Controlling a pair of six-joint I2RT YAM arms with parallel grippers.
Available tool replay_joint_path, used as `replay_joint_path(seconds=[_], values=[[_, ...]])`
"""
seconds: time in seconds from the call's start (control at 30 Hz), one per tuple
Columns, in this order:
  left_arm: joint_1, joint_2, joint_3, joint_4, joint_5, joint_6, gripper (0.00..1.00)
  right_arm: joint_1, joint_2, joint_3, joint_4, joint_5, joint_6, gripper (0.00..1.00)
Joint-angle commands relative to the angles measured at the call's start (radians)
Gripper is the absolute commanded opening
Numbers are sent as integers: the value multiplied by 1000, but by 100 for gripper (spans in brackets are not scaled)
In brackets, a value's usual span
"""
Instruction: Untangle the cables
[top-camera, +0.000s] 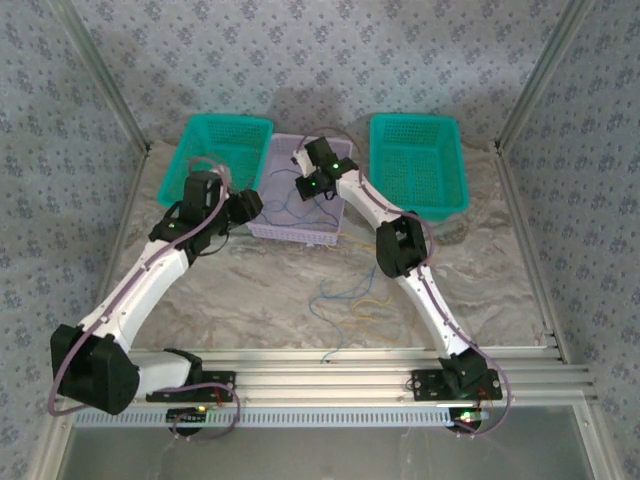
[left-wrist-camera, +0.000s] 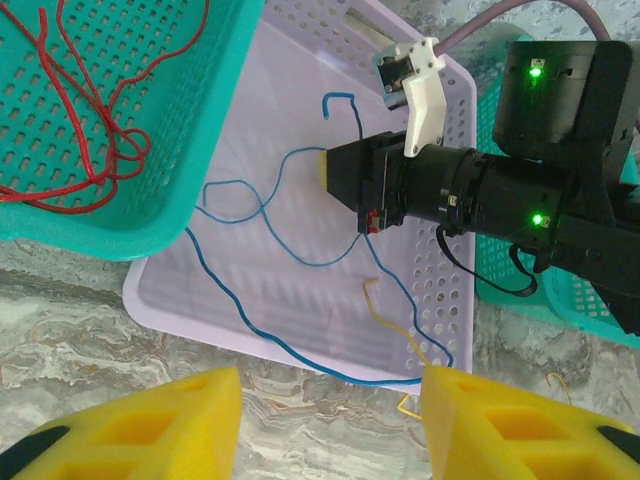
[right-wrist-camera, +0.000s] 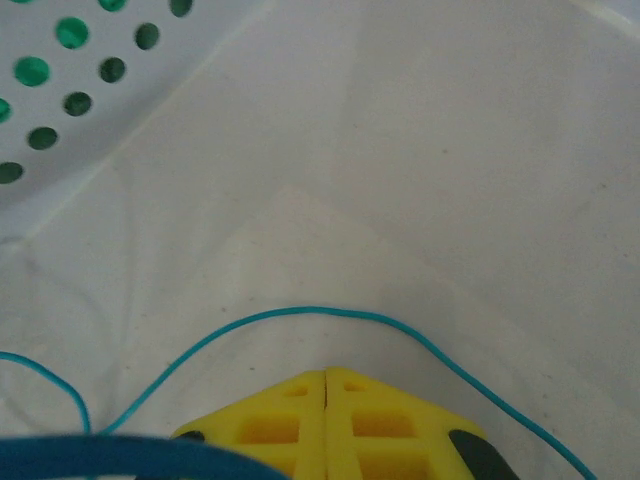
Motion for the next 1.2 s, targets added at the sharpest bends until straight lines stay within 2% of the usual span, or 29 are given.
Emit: replay_joint_path(seconds=[0.0, 0.07, 0.17, 0.43, 0.6, 0.83, 1.17], values=[[-13, 9, -5, 35, -11, -3, 50, -1, 5, 67, -36, -17, 26, 0], [-16, 12, -4, 35, -13, -3, 50, 1, -6, 63, -40, -24, 22, 1], [-19, 12, -3, 33, -14, -3, 50, 1, -19, 59, -58, -1, 18, 14], [-21, 7, -1, 18, -20, 0, 50, -2, -123, -9, -24, 28, 14, 30], [-21, 3, 3, 10, -22, 3, 50, -4, -179, -8, -22, 102, -13, 47], [-20, 0, 9, -3, -25, 8, 50, -3, -224, -9, -56, 140, -67, 62], [-22, 17, 40, -34, -32, 8, 50, 17, -316, -26, -112, 141, -87, 67]])
